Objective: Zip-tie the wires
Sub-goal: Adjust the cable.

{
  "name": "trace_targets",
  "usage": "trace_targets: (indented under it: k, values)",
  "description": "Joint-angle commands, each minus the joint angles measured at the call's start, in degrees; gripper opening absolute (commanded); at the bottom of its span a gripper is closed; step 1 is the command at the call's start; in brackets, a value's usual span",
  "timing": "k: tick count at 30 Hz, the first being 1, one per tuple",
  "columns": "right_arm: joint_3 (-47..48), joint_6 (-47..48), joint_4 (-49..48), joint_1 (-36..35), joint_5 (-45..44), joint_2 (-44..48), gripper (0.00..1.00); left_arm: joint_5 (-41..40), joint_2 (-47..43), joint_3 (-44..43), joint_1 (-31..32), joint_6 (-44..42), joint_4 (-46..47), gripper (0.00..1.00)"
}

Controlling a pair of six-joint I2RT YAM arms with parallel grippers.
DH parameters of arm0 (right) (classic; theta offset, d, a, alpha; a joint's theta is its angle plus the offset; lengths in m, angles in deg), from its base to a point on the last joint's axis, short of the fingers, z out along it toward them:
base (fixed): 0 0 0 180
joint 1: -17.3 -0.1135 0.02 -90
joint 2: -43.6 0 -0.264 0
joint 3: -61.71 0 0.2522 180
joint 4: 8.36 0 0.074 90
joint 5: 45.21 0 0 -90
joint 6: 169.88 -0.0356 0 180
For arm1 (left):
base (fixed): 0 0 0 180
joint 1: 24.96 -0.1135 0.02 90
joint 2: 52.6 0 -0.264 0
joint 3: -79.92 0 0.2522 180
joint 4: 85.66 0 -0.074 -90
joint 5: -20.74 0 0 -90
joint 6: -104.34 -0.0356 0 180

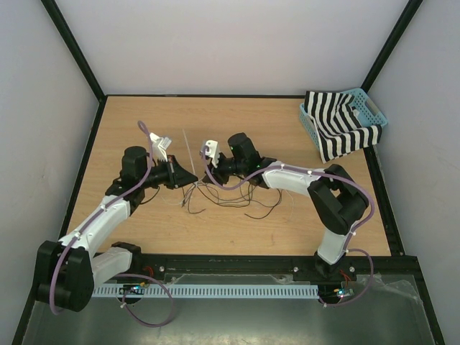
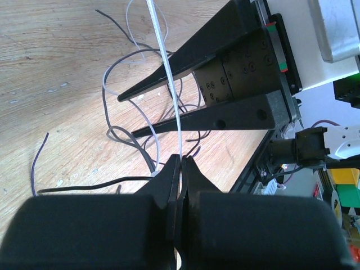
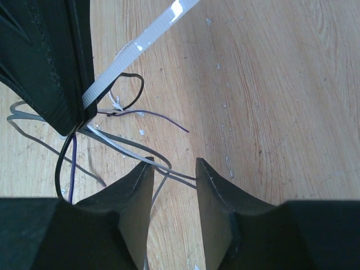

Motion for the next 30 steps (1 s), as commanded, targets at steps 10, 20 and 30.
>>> trace_targets:
  k: [10,20,30]
  values:
    - [-0.1,5.3,5.3,0.0,-2.4,2.6,0.0,0.1,0.2,-2.0,-0.4,-0.7,-0.1,0.0]
    - [-6.8,2.6,5.3,3.0,-6.6,9.4,0.0,-0.4,-0.5,-1.9,-0.4,-1.2,-1.1,0.0]
    - [-7.4,-0.4,5.8,3.8,-3.9,10.7,0.19,-0.6,-1.2,-1.8,-0.5,-1.5,-1.4,0.0]
